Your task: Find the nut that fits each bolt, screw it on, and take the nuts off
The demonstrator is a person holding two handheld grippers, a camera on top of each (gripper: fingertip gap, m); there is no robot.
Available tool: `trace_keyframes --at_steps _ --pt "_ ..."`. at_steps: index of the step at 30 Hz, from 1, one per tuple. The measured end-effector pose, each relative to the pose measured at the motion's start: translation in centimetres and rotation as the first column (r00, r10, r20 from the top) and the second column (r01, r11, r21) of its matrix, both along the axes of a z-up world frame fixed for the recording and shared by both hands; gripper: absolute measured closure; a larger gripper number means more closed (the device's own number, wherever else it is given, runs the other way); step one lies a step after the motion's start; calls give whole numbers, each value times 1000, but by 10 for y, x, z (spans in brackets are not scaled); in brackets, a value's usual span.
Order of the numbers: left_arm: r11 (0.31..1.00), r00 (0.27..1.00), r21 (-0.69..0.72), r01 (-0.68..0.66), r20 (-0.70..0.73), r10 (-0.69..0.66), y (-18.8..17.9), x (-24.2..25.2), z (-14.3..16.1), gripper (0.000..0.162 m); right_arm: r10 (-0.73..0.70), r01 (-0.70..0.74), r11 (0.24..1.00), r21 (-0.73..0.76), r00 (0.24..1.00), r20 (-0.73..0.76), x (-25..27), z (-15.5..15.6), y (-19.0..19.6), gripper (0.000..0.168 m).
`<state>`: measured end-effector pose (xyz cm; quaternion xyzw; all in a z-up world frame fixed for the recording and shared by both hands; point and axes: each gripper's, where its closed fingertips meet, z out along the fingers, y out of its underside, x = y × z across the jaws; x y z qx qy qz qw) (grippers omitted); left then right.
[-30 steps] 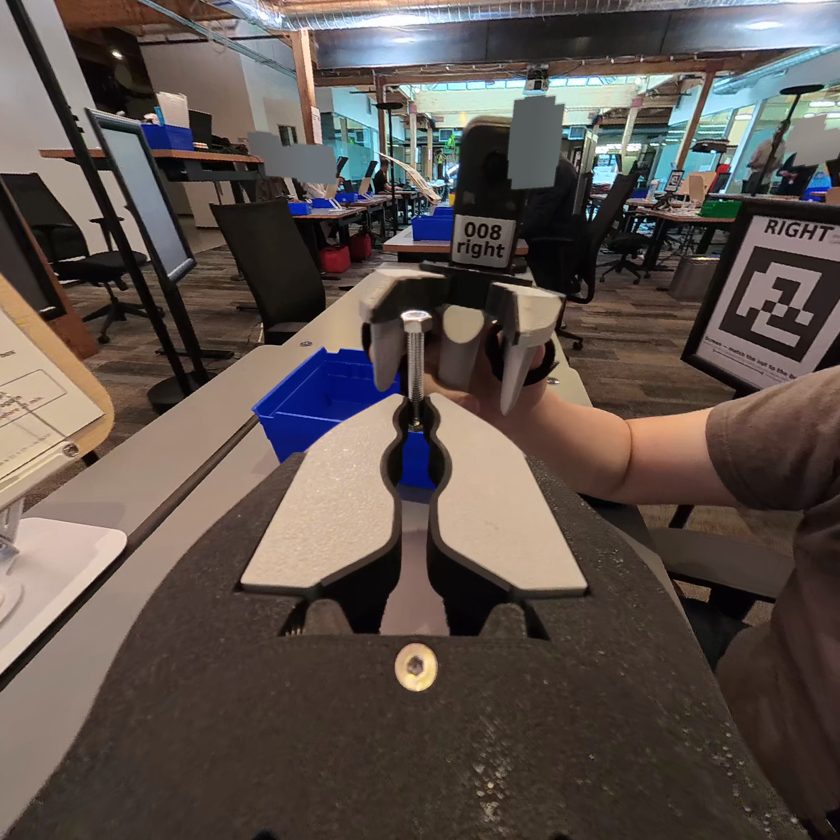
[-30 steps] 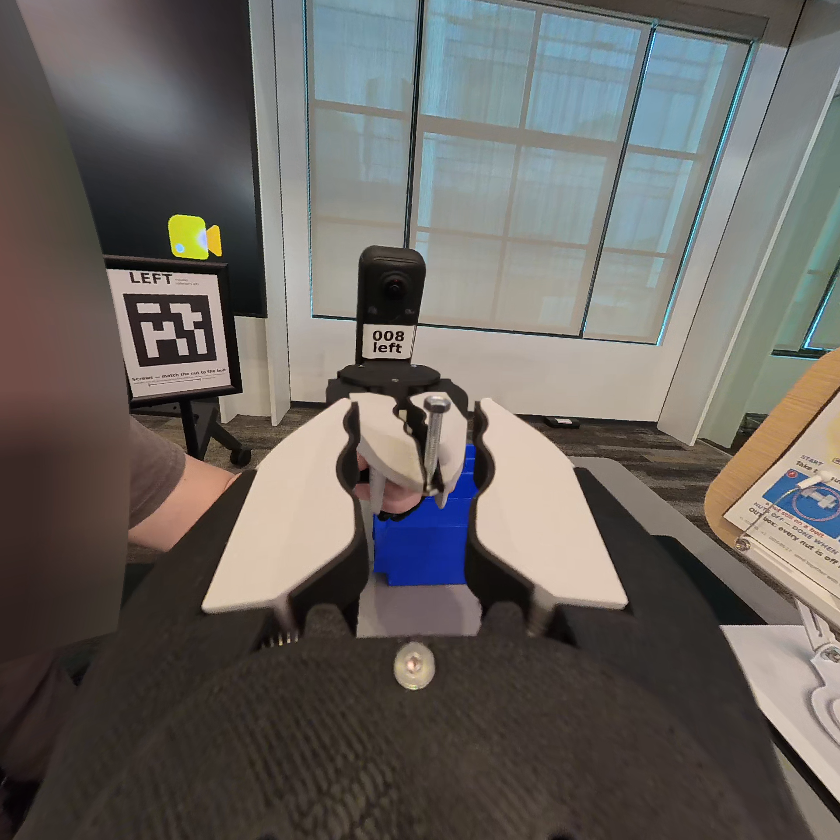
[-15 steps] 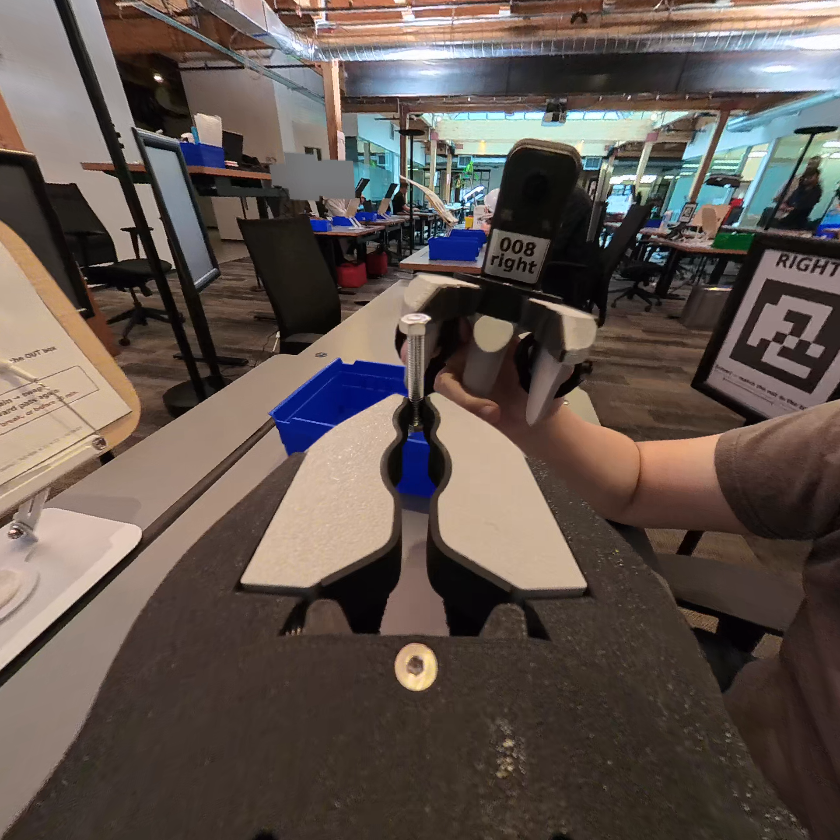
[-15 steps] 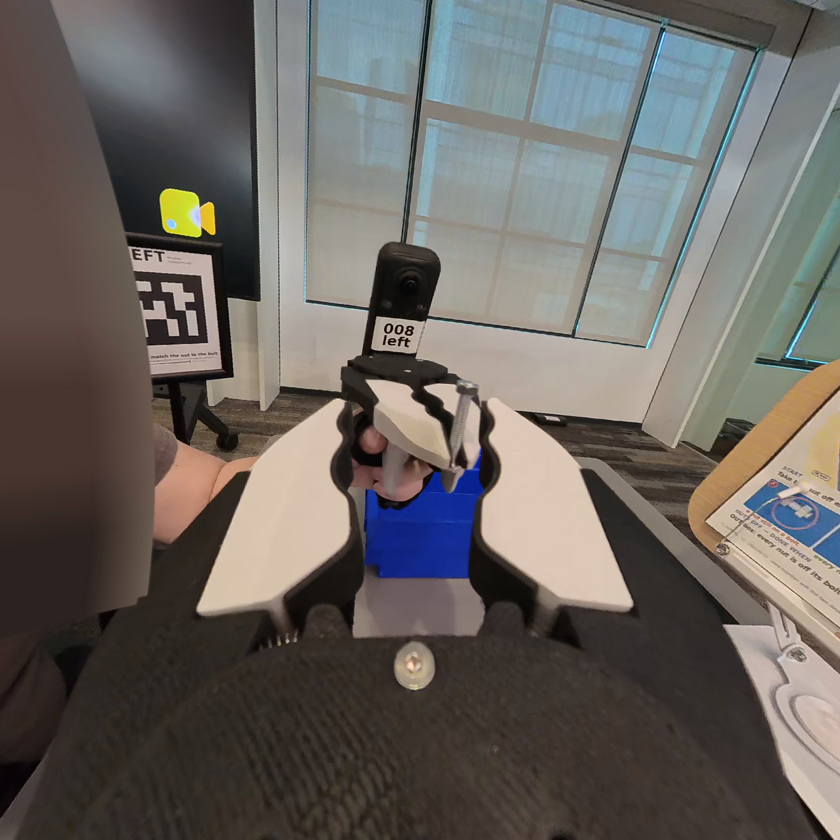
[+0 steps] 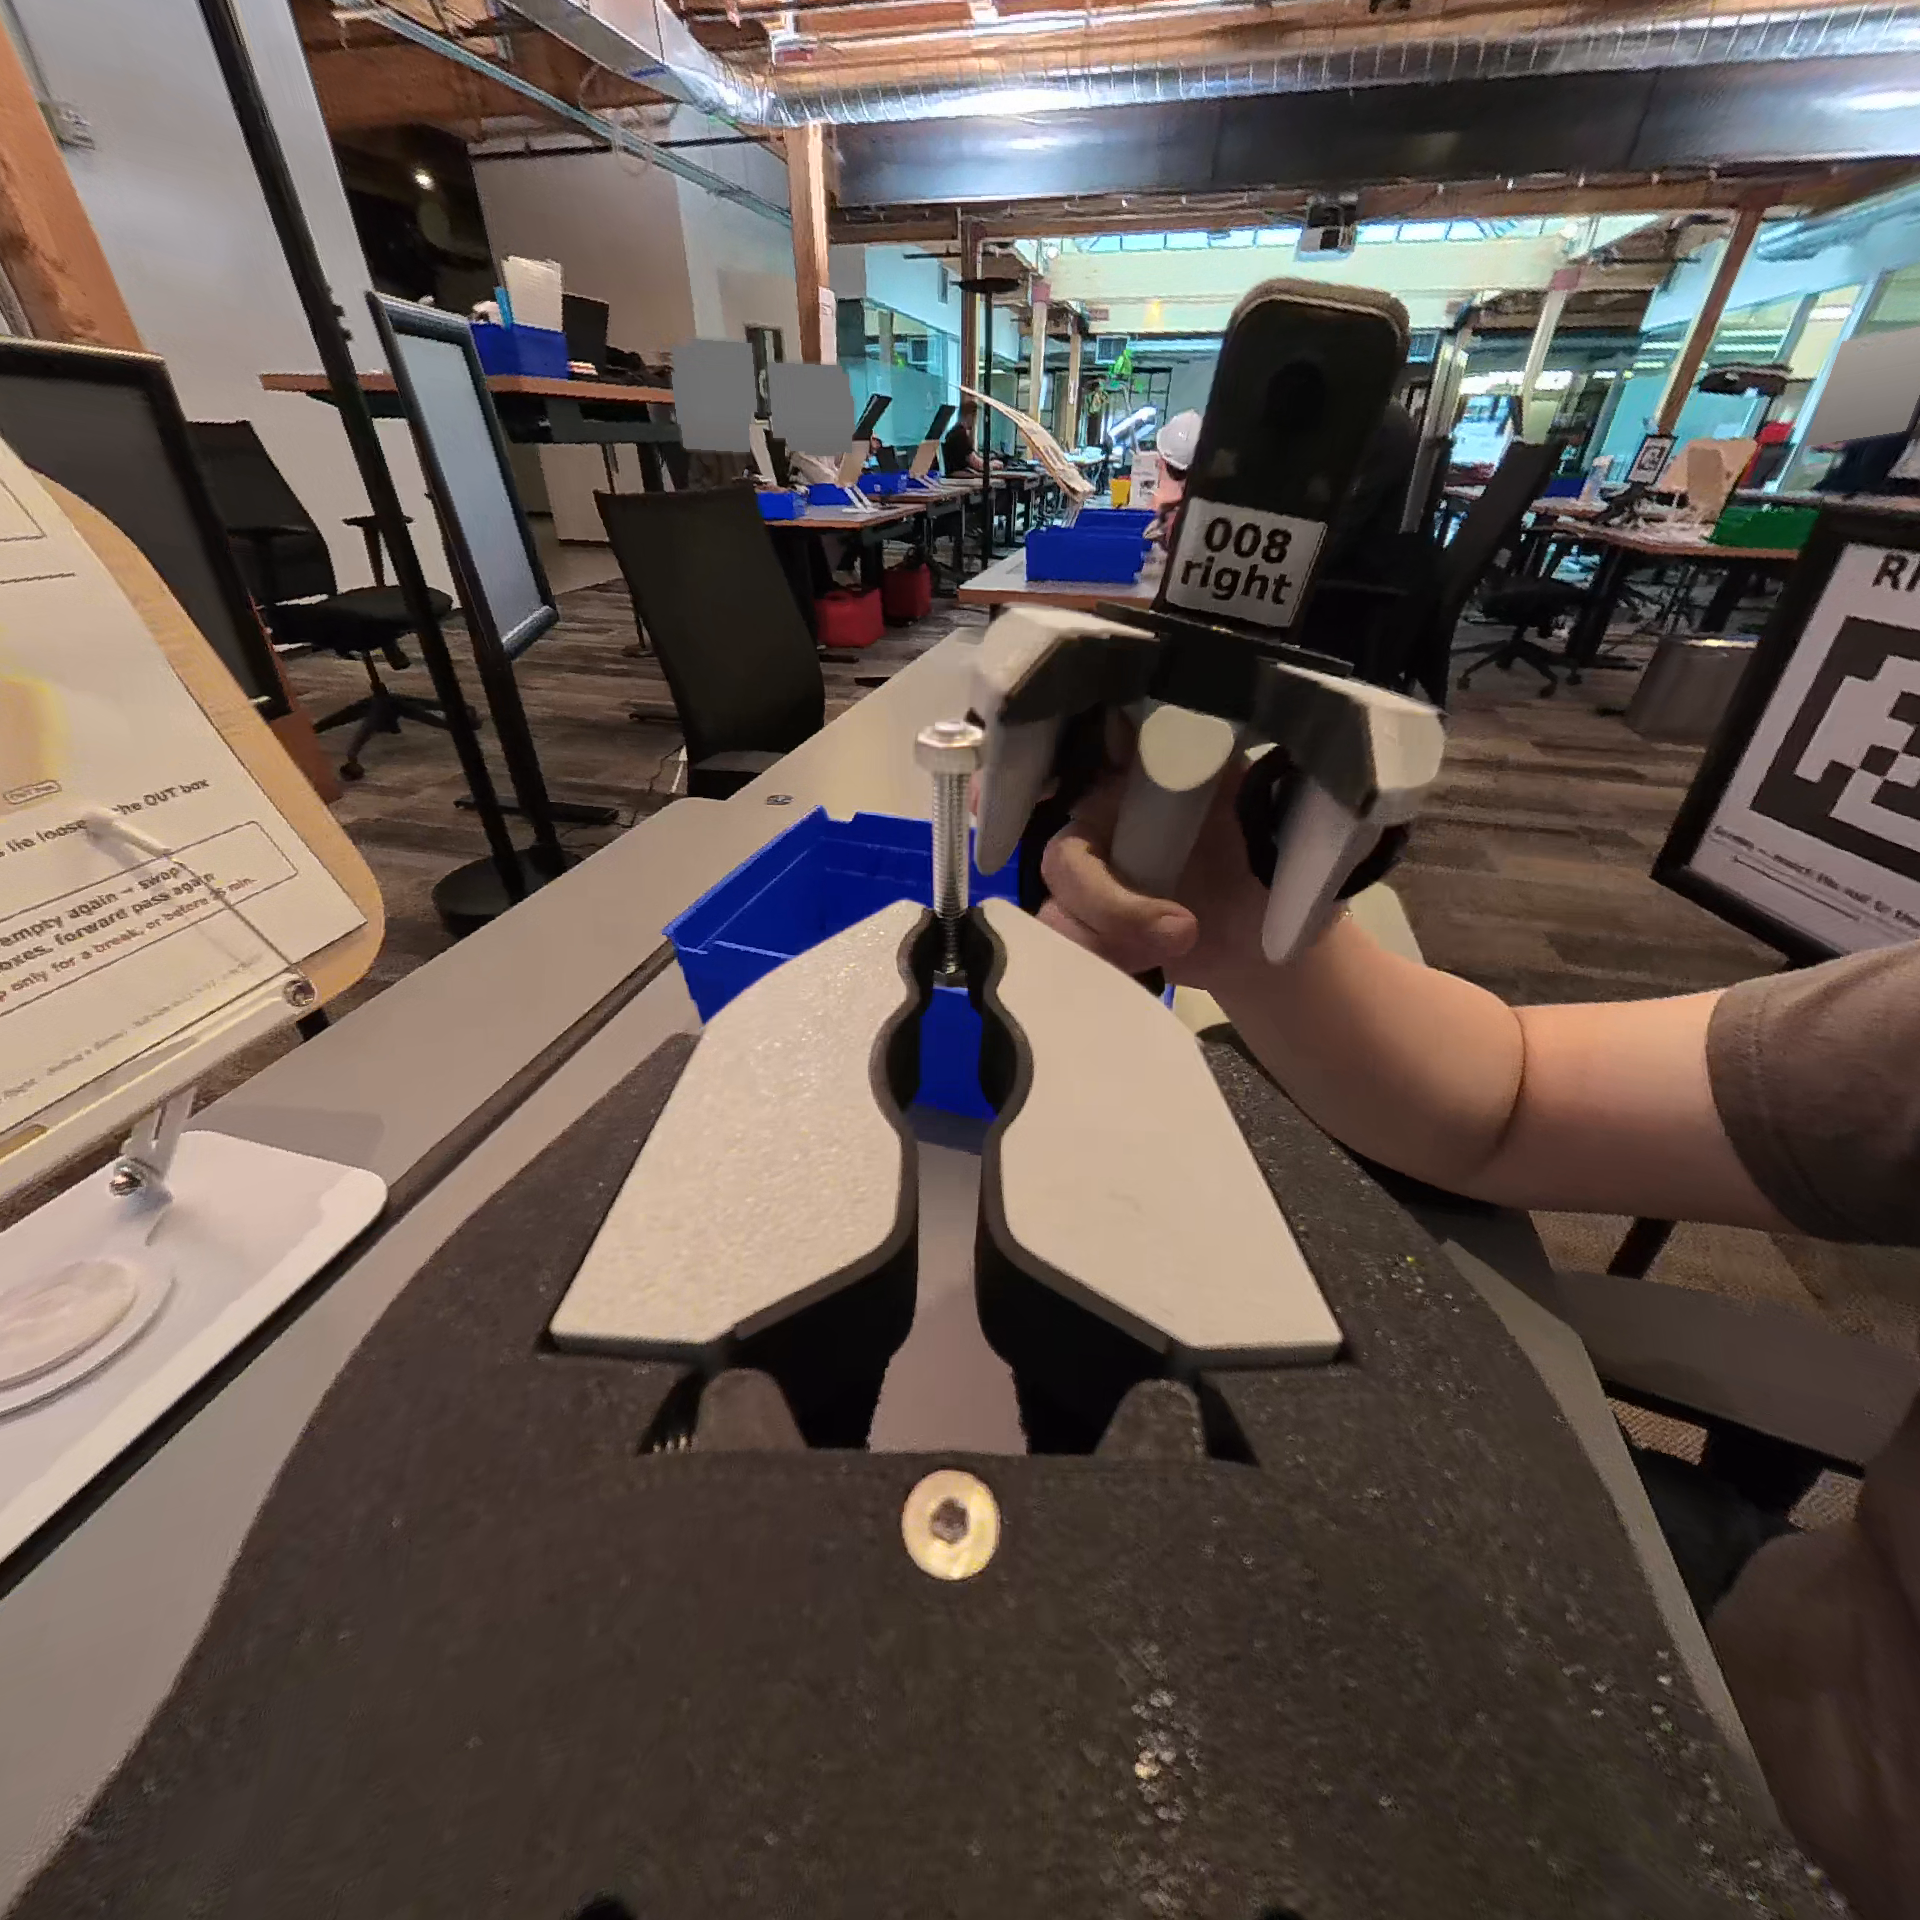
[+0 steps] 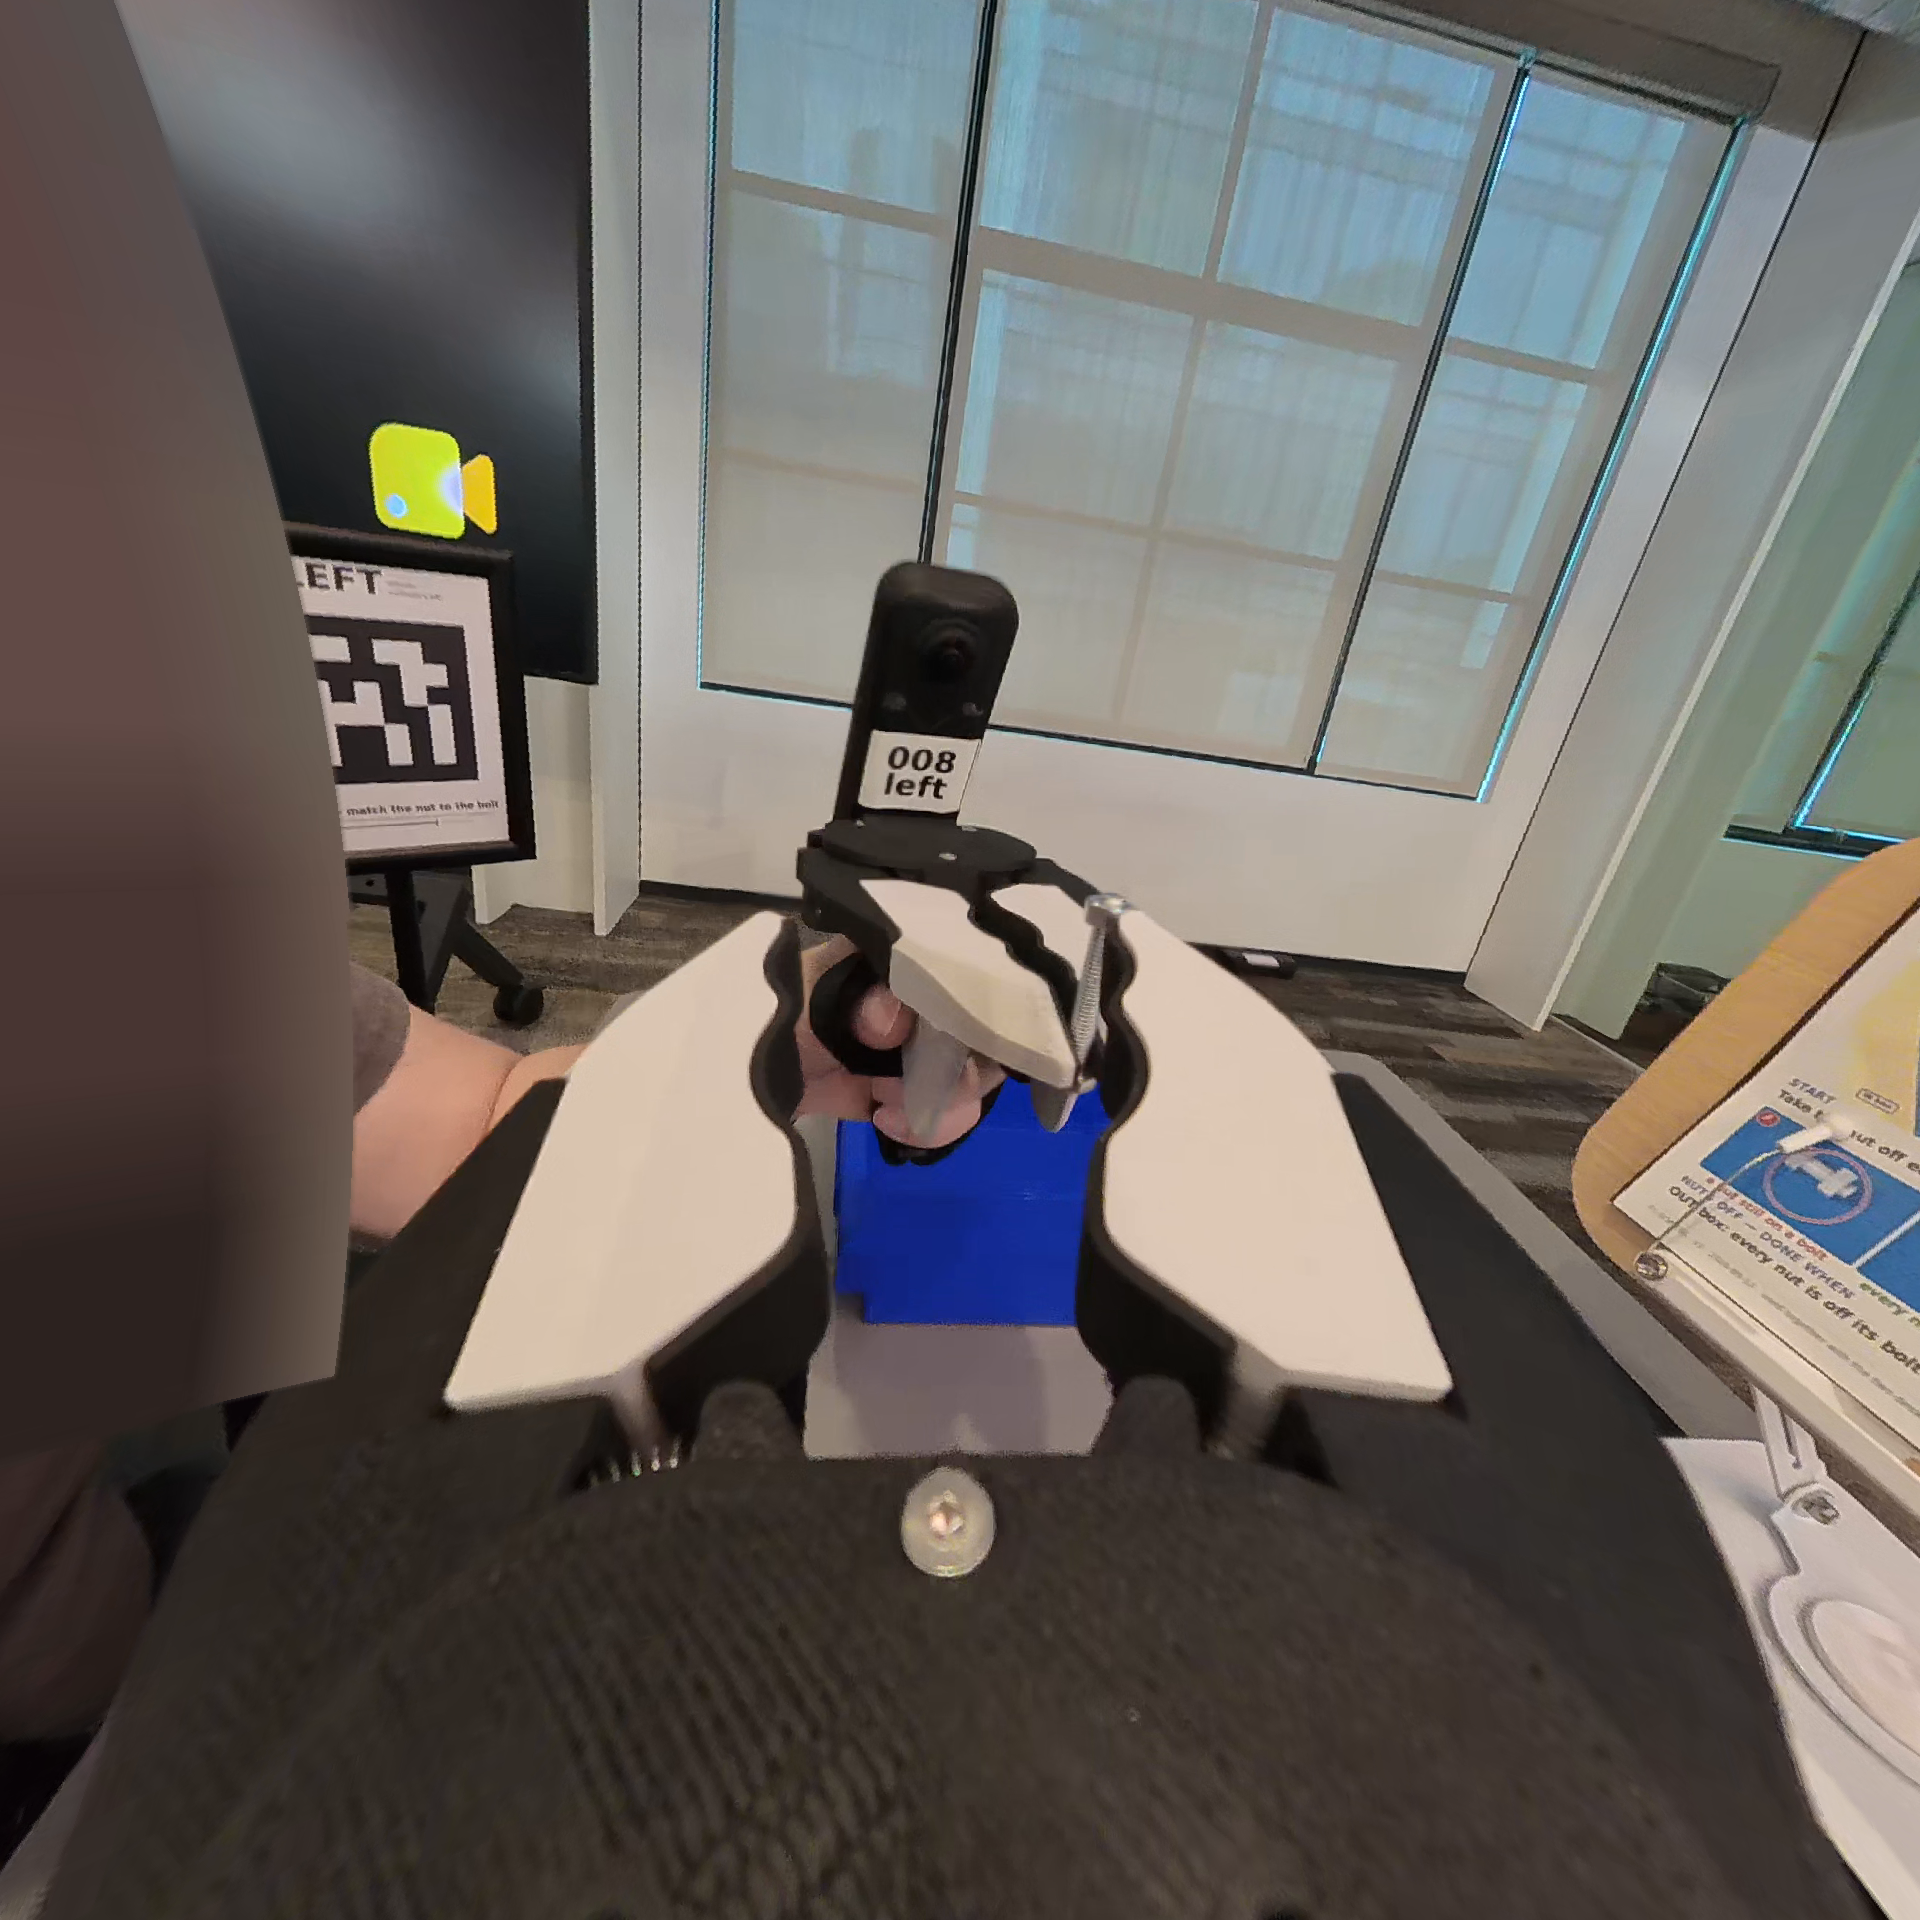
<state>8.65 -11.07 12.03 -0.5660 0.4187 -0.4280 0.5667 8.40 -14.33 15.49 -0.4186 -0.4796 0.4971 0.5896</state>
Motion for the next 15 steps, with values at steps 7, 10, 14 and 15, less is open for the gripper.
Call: trace_keyframes --at_steps 7,10,14,15 --pt "997 996 17 78 -39 -78 -17 18 -8 157 9 -10 999 -37 1000 -8 -4 -3 3 112" --pt "997 996 3 79 -41 -78 -17 23 -11 157 39 -38 999 -38 999 16 -9 -8 -3 111" --pt "1000 1000 2 15 -11 -15 -4 8 -4 157 -10 10 1000 -5 1000 14 -5 -5 2 111" --pt "1000 1000 -2 -10 -3 10 0 3 -2 157 6 -6 1000 -6 1000 2 -2 -2 0 114"
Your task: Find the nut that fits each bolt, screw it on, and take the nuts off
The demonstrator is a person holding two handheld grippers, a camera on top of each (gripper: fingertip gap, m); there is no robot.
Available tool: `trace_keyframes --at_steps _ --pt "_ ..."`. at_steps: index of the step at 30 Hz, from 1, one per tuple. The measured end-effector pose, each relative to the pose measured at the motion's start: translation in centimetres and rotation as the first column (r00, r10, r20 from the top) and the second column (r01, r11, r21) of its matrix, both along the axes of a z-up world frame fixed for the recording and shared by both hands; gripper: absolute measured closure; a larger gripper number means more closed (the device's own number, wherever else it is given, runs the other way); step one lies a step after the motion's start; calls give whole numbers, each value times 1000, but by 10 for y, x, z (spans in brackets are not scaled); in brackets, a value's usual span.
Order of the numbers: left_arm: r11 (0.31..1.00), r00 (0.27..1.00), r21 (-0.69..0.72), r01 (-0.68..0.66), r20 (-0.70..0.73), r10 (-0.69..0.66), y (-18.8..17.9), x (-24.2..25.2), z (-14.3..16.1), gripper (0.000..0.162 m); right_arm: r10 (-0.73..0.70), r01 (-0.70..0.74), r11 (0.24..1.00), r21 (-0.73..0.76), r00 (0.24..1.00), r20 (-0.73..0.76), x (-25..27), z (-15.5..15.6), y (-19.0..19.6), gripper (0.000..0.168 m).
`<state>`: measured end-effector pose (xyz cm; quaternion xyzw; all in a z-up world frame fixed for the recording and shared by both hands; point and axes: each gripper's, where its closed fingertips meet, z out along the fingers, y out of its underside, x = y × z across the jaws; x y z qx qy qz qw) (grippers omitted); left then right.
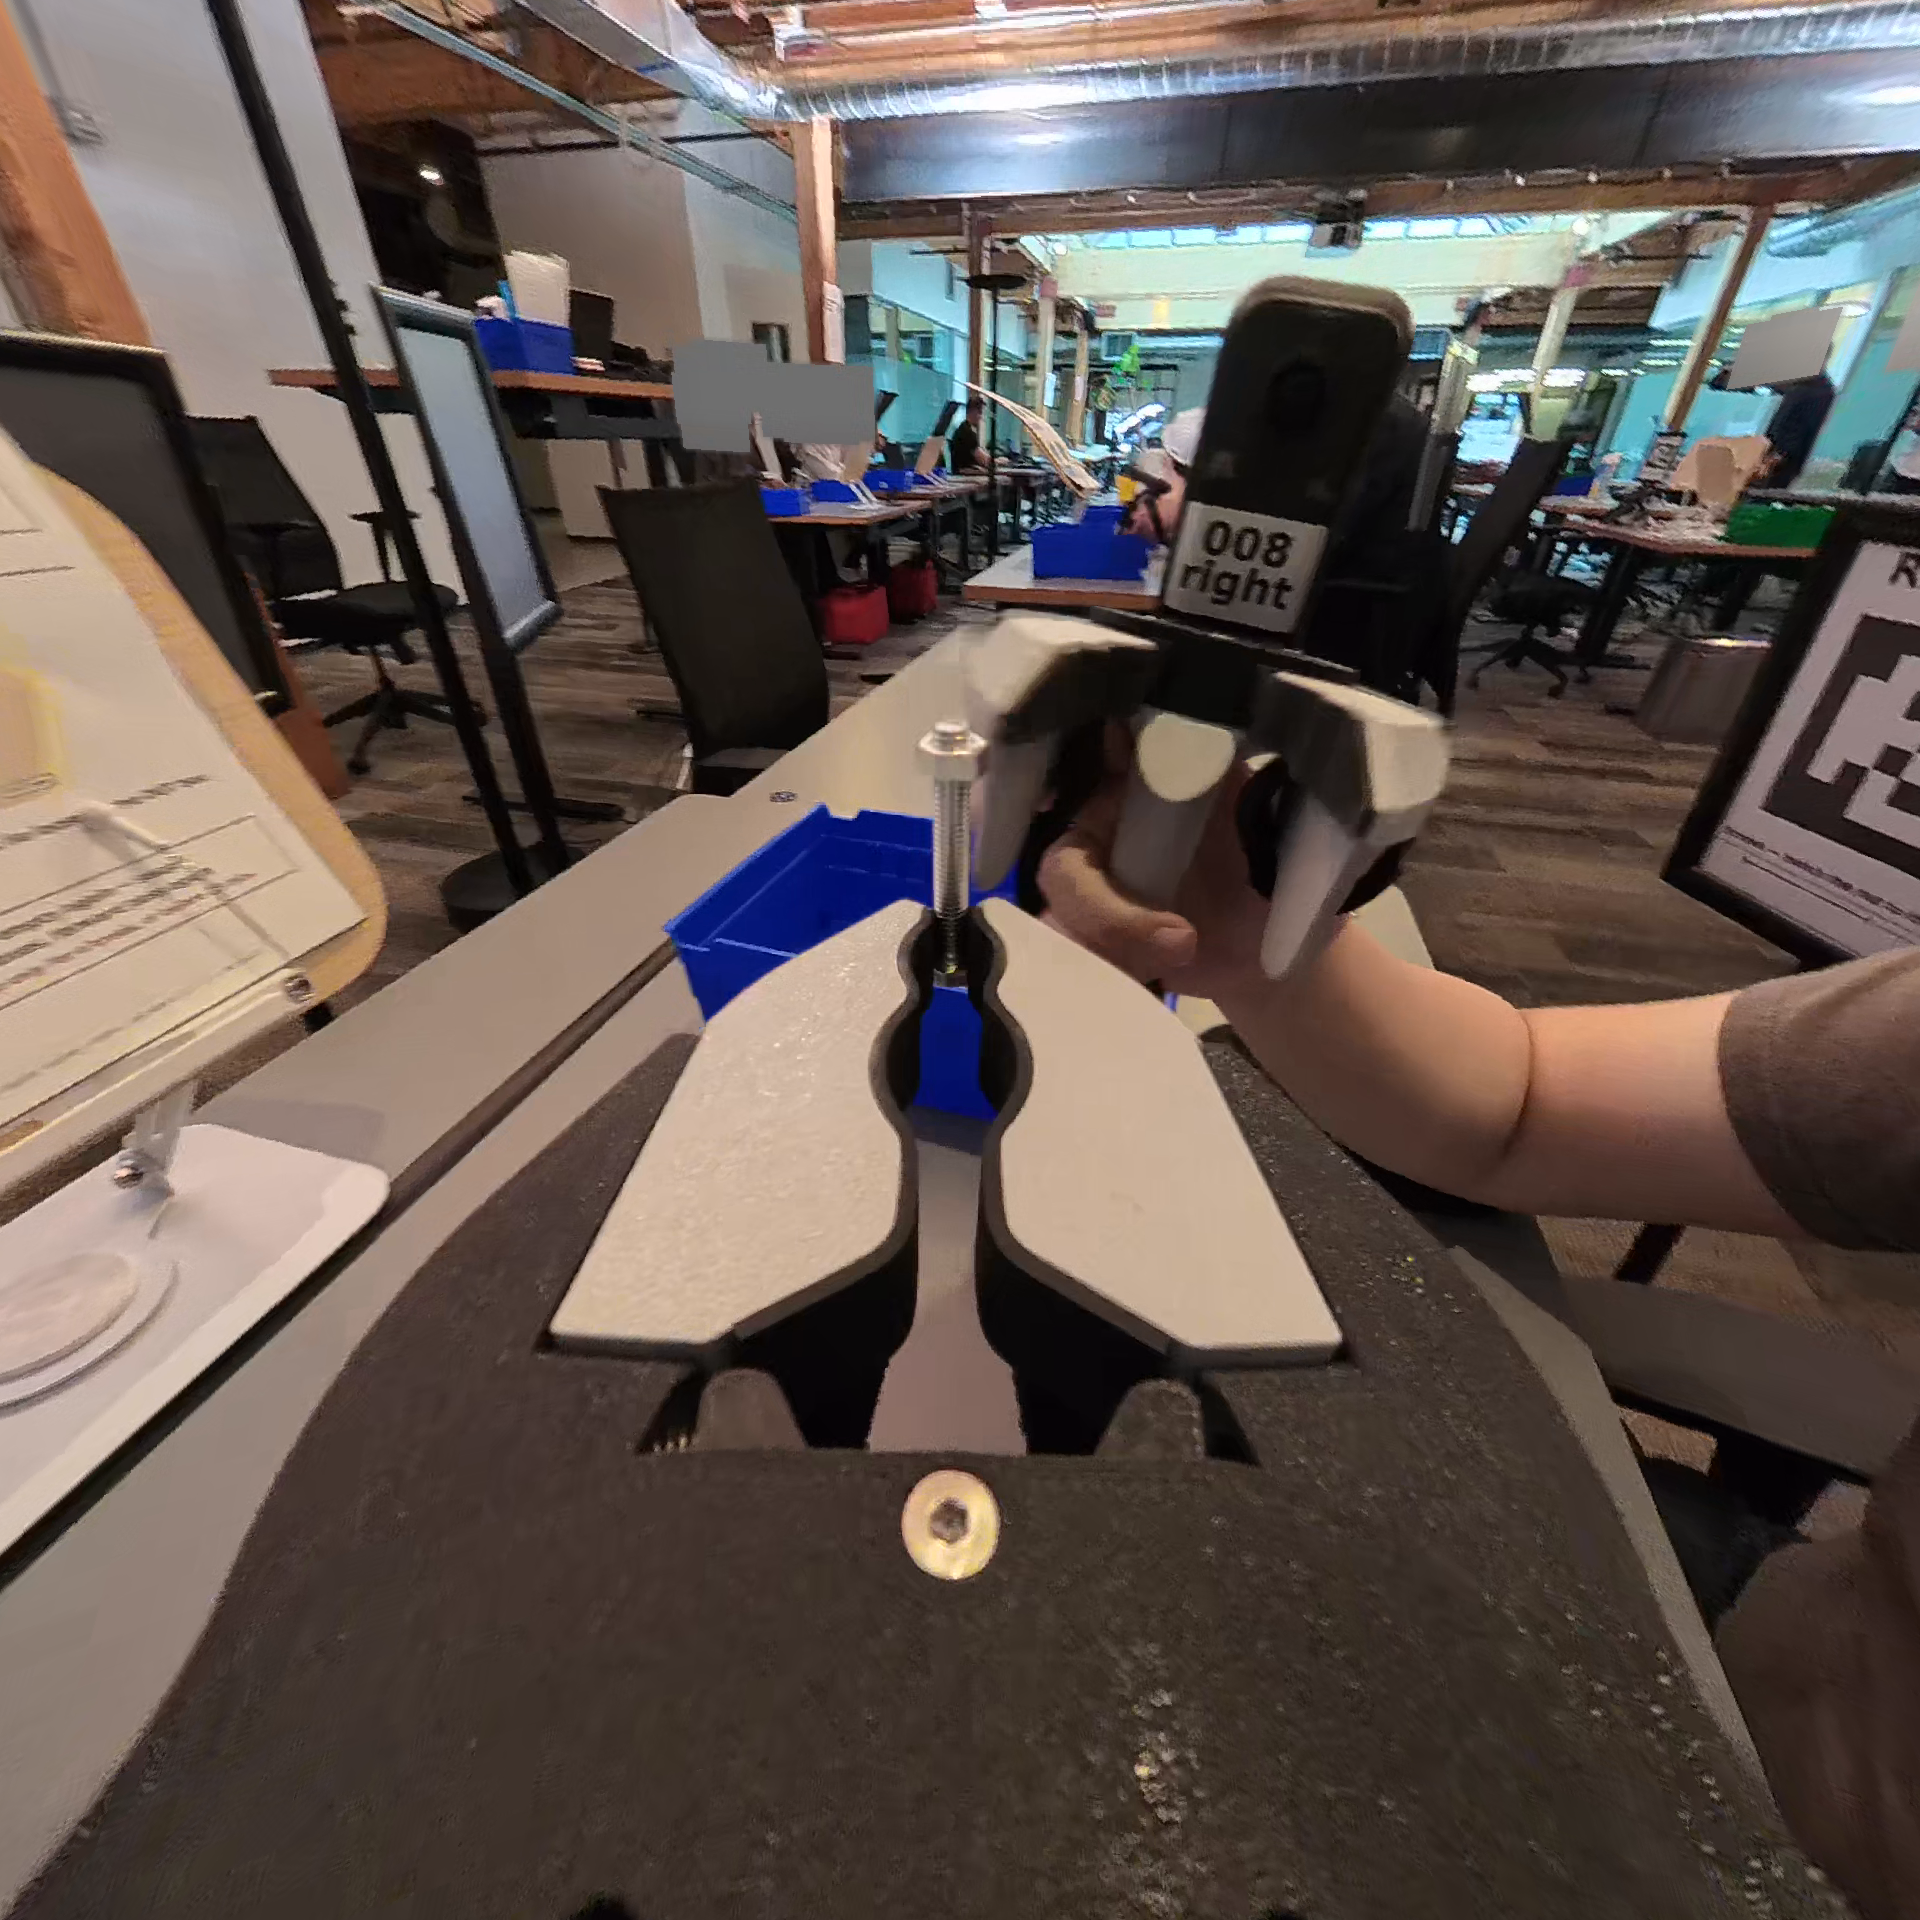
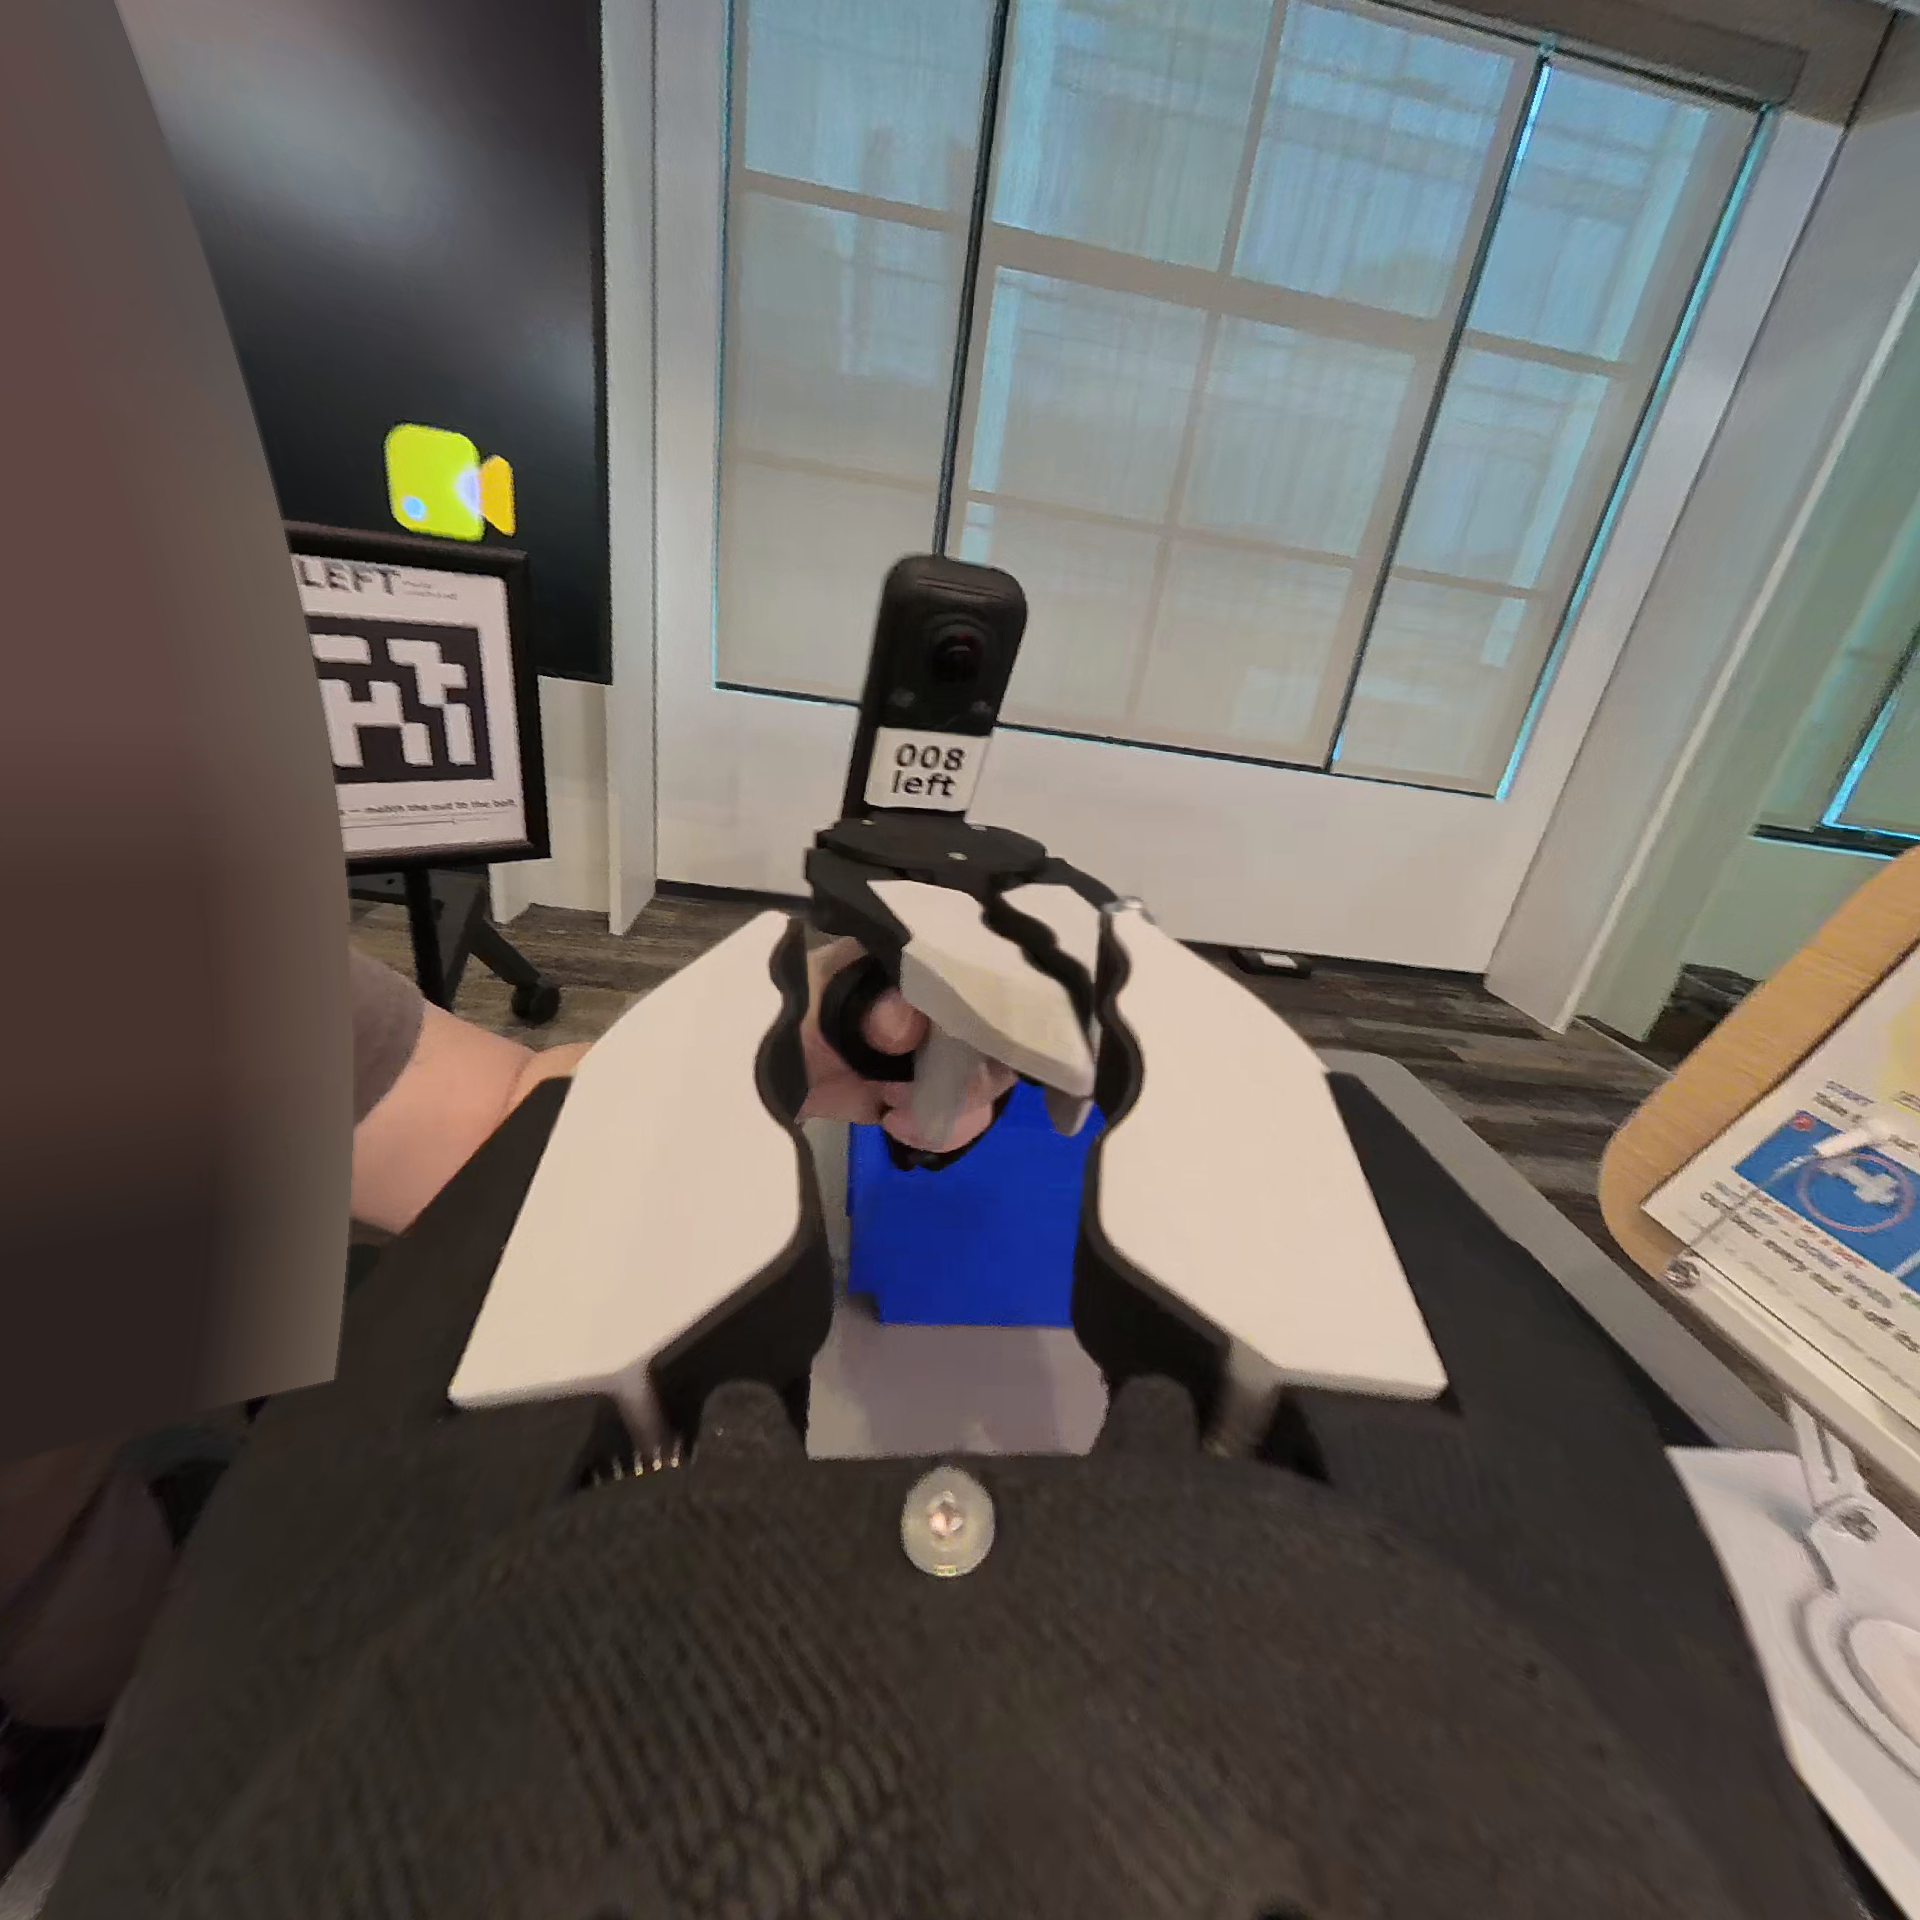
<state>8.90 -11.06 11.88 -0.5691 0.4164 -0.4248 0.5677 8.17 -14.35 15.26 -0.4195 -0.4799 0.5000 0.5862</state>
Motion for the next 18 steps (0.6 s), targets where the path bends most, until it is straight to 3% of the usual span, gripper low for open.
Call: trace_keyframes --at_steps 4,9,14,18 --pt "999 999 -32 21 40 -20 1 -4 4 157 1 -2 999 -34 1000 -30 5 5 4 114" --pt "996 996 7 84 -44 -83 -16 18 -9 157 6 -7 998 -63 1000 -14 -3 -4 7 113" --pt "999 999 12 29 -40 -29 -6 10 -8 157 -1 3 999 -38 1000 29 -7 -7 3 108" --pt "999 999 -40 19 34 -18 2 -6 3 157 -10 10 1000 -26 1000 0 0 -1 4 114"
